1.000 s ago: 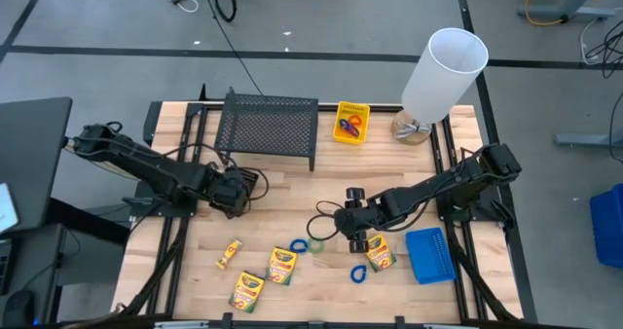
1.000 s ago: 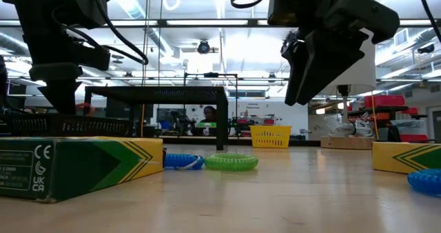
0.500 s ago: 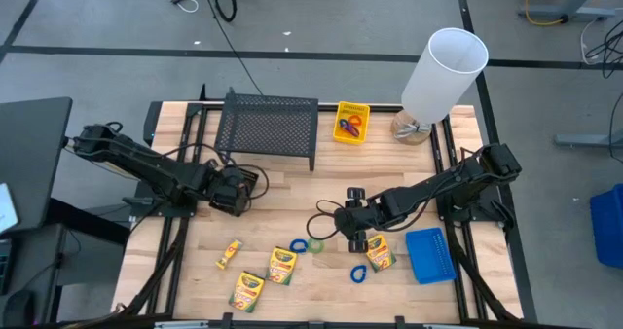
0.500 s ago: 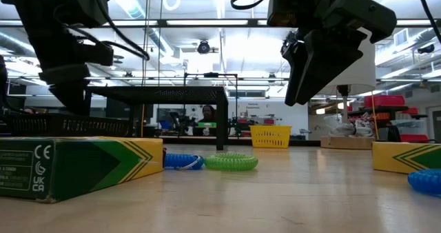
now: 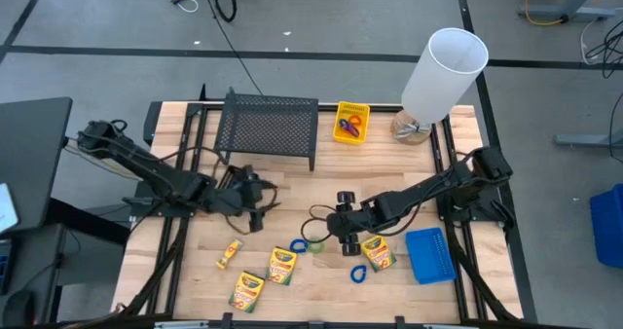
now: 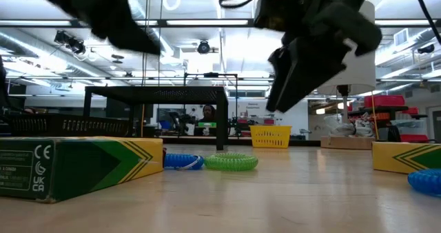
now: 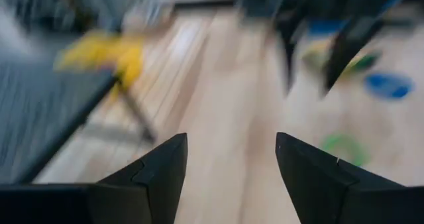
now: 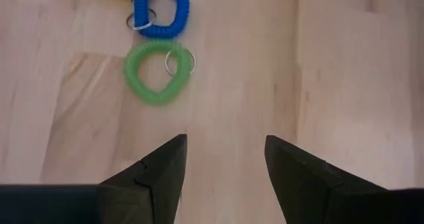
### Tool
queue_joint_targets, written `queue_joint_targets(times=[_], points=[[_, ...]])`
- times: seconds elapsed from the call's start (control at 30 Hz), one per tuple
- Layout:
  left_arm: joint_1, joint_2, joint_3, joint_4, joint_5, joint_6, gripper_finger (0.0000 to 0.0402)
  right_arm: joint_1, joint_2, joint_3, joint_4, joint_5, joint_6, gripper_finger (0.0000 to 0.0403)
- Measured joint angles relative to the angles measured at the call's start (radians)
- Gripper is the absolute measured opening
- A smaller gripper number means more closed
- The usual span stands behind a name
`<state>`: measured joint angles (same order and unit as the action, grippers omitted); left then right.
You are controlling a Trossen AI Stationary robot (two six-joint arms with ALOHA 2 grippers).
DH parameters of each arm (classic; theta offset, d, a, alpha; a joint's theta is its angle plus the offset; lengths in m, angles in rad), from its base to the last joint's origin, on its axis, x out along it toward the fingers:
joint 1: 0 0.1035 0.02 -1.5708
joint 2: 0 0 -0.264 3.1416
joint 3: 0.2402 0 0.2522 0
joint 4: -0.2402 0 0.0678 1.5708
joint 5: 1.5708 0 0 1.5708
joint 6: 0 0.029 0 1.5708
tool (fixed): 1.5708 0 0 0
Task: Pick & Place Office Desk Supplies
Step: Put the green spring keychain into the yellow bin
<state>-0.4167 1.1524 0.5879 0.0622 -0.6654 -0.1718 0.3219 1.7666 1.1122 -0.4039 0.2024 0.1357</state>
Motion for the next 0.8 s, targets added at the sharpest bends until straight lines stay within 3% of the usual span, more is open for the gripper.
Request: queue_joint_targets(times=[0.2, 0.43, 0.6, 0.8], points=[[-0.063, 0.031, 0.001, 0.263, 0.012, 0.209, 0.0234, -0.022, 0.059, 0.0, 0.097, -0.045, -0.05, 0.0213], [-0.045, 0.192, 0.001, 0.516, 0.048, 0.369, 0.0234, -0.08, 0.094, 0.0, 0.159, -0.18, -0.087, 0.0213], [-0.012, 0.256, 0.0, 0.609, 0.084, 0.437, 0.0234, -0.102, 0.102, 0.0, 0.205, -0.258, -0.103, 0.0213], [0.012, 0.295, -0.002, 0.657, 0.127, 0.481, 0.0234, -0.094, 0.131, 0.0, 0.279, -0.274, -0.107, 0.0213]])
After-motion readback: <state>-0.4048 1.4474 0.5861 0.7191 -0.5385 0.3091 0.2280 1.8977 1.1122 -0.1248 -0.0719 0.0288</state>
